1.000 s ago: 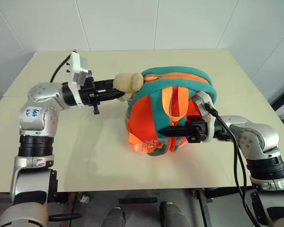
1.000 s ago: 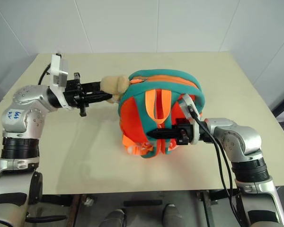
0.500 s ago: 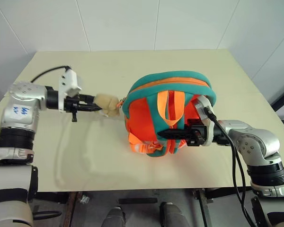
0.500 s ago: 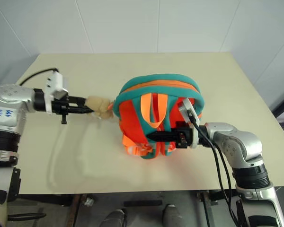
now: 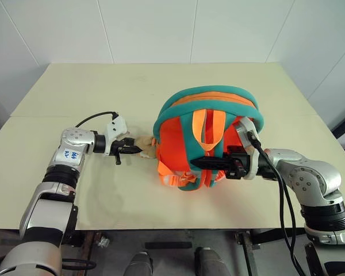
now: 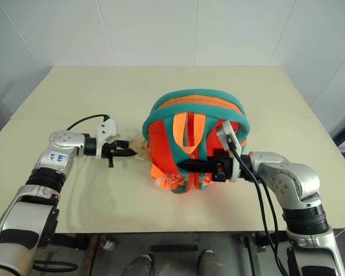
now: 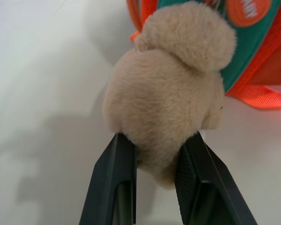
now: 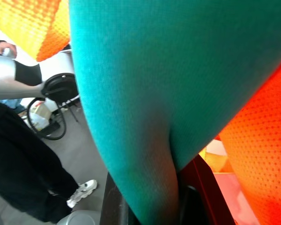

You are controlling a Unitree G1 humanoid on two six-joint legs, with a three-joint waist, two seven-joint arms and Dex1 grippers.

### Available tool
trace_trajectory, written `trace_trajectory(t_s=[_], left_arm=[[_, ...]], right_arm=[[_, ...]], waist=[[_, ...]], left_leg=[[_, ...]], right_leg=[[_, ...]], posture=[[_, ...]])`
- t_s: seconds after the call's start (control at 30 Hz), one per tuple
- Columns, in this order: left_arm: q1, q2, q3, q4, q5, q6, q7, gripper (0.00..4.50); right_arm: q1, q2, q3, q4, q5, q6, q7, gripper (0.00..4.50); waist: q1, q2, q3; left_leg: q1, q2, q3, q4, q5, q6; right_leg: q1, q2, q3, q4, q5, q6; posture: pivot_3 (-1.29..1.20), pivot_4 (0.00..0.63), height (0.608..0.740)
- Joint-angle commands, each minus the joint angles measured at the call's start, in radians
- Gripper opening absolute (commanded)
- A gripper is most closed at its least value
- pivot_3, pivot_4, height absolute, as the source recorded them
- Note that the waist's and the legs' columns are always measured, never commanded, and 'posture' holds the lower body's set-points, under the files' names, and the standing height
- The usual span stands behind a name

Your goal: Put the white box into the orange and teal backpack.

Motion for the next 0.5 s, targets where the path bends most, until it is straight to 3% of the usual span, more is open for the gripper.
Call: trace_trajectory(t_s=[0.03, 0.17, 0.33, 0.4, 0.5], left_arm=[[0.101, 0.05, 0.051, -0.254, -0.103, 0.125, -0.064, 1.63], [0.26, 0.115, 0.143, -0.525, -0.2, 0.272, -0.032, 2.86], [0.445, 0.197, 0.265, -0.698, -0.276, 0.389, 0.009, 4.34], [0.5, 0.21, 0.286, -0.75, -0.291, 0.42, 0.025, 4.5], [0.572, 0.217, 0.315, -0.81, -0.31, 0.435, 0.044, 4.5]], right_arm=[[0.026, -0.004, -0.127, -0.089, 0.138, 0.039, -0.053, 0.94], [0.124, -0.077, -0.195, -0.202, 0.13, 0.006, -0.066, 2.23], [0.251, -0.152, -0.304, -0.235, 0.083, -0.073, -0.071, 3.85], [0.285, -0.185, -0.335, -0.201, 0.054, -0.107, -0.045, 4.47], [0.353, -0.228, -0.359, -0.135, -0.03, -0.202, 0.012, 4.47]], waist=[[-0.002, 0.0, 0.0], [-0.002, 0.0, 0.0], [-0.003, 0.0, 0.0], [-0.003, 0.0, 0.0], [0.0, 0.0, 0.0]], left_leg=[[0.0, 0.0, 0.0, -0.001, 0.0, 0.0], [-0.003, 0.001, -0.001, -0.003, -0.001, 0.001], [-0.003, 0.001, 0.001, -0.003, -0.002, 0.002], [-0.002, 0.001, 0.001, -0.003, -0.002, 0.002], [0.001, 0.001, 0.002, -0.003, -0.002, 0.002]], right_leg=[[0.0, 0.0, 0.0, 0.0, 0.0, 0.0], [-0.003, 0.0, 0.0, 0.003, -0.001, -0.001], [-0.004, 0.0, 0.0, -0.003, -0.002, -0.001], [-0.003, 0.0, 0.0, -0.003, -0.002, -0.002], [0.0, 0.0, 0.0, -0.006, -0.004, -0.006]], posture=[[0.0, 0.15, 0.74], [0.0, 0.15, 0.74], [0.0, 0.15, 0.74], [0.0, 0.15, 0.74], [0.0, 0.15, 0.74]])
